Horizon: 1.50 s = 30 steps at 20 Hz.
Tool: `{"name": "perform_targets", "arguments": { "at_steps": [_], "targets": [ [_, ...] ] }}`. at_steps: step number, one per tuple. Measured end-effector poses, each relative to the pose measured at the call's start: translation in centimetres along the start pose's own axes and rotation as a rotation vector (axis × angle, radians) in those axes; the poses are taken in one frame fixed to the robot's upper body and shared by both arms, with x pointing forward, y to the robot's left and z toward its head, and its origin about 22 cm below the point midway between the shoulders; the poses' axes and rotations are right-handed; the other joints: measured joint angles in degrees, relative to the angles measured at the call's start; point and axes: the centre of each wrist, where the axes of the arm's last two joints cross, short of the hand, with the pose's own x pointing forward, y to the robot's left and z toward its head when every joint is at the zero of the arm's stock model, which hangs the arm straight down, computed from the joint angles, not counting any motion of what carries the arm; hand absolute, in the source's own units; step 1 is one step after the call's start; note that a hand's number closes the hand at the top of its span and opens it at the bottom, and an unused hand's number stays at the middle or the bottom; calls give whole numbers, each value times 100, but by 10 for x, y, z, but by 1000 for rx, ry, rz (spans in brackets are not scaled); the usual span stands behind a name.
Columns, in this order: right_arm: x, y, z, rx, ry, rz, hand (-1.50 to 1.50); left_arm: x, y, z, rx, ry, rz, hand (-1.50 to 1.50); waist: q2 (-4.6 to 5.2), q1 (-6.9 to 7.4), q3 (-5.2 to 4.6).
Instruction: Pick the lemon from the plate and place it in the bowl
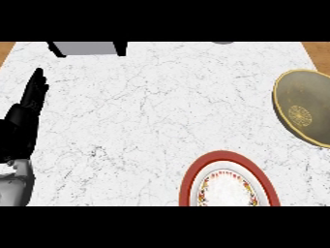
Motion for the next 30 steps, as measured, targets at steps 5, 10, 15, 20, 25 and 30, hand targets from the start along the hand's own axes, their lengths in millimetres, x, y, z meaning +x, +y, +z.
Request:
{"name": "perform_targets", "arguments": {
  "at_steps": [5,10,15,20,25,30],
  "targets": [
    [-19,-30,-15,-130,51,-74,150,1,-6,-9,-18,-11,5,0,32,109,5],
    [-61,-70,-38,-248,82,-114,150,2,-9,-9,-30,-18,13,0,36,183,7],
    [-109,-99,-71,-337,96,-123,150,3,-15,-12,-34,-22,18,0,41,227,9],
    [-150,-122,-97,-407,112,-12,150,2,-14,-13,-41,-20,14,0,50,258,11],
    [-186,-132,-121,-457,159,150,150,9,-17,-12,-53,-27,15,0,67,337,15],
    [-224,-128,-145,-475,209,228,150,7,-18,-13,-59,-33,17,0,92,392,19]
  ]
}}
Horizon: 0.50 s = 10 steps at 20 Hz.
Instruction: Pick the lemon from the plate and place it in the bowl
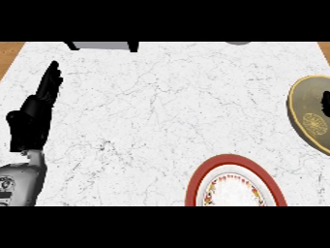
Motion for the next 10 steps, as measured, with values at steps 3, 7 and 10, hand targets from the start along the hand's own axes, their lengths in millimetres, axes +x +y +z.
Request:
{"name": "perform_targets", "arguments": {
  "at_steps": [3,7,10],
  "targets": [
    [-16,9,-6,23,57,-49,-150,-1,-3,-1,-7,-3,3,0,20,34,6],
    [-26,23,-12,106,105,-121,-150,-1,-6,-3,-11,-10,3,0,42,75,11],
    [-31,21,-17,147,95,-201,-150,0,-8,-4,-10,-13,5,0,49,85,15]
  ]
}}
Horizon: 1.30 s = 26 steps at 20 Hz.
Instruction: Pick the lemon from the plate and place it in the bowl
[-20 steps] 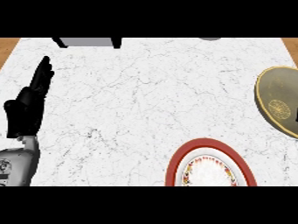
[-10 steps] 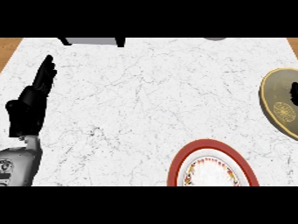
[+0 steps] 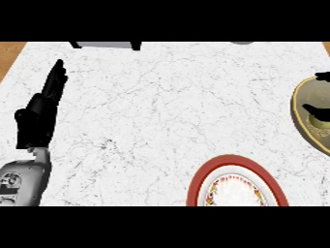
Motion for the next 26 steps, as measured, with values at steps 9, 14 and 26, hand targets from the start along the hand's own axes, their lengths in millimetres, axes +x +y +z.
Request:
{"name": "perform_targets", "arguments": {
  "at_steps": [9,14,26],
  "targets": [
    [-14,-15,2,-35,-61,-216,-150,0,5,-2,5,-3,0,0,2,-28,3],
    [-26,-58,14,-51,-39,-319,-150,6,6,-3,8,-1,3,0,-12,-75,0],
    [-60,-121,80,-50,49,-396,-150,-3,14,1,31,16,1,0,-39,-202,12]
  ]
}}
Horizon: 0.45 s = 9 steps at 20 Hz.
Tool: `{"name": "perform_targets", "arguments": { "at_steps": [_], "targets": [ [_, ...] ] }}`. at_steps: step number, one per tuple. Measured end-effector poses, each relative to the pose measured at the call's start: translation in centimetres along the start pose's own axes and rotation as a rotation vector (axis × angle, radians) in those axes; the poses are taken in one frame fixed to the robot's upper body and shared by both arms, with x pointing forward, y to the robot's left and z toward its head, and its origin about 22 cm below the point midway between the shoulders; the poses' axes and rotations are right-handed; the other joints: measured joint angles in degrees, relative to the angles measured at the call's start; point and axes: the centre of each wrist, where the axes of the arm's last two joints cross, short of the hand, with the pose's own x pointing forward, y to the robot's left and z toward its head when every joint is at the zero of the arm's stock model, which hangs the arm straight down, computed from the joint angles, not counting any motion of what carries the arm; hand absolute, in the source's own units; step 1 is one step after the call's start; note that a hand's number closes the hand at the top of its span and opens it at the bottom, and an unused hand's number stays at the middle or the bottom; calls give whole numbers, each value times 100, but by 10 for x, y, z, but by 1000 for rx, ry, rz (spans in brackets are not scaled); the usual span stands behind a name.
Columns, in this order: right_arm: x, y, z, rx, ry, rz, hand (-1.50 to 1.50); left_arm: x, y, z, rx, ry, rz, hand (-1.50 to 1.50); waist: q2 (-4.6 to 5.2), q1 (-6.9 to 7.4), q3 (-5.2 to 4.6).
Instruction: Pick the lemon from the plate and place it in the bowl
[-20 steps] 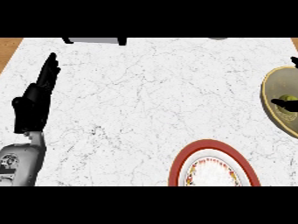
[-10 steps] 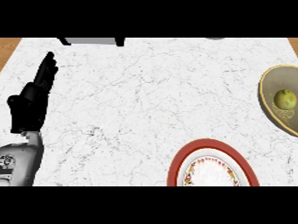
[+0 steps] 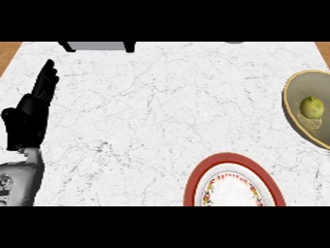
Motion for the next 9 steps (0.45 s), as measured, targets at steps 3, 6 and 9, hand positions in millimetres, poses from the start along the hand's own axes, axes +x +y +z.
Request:
{"name": "perform_targets", "arguments": {
  "at_steps": [3,6,9],
  "targets": [
    [-4,-4,10,17,11,7,-150,1,-3,1,3,0,-2,0,-15,-28,2],
    [-6,-10,19,23,15,17,-150,0,-3,3,3,-1,-5,0,-19,-45,7],
    [-6,-17,28,25,17,31,-150,-3,-4,7,-1,3,-1,0,-28,-62,8]
  ]
}}
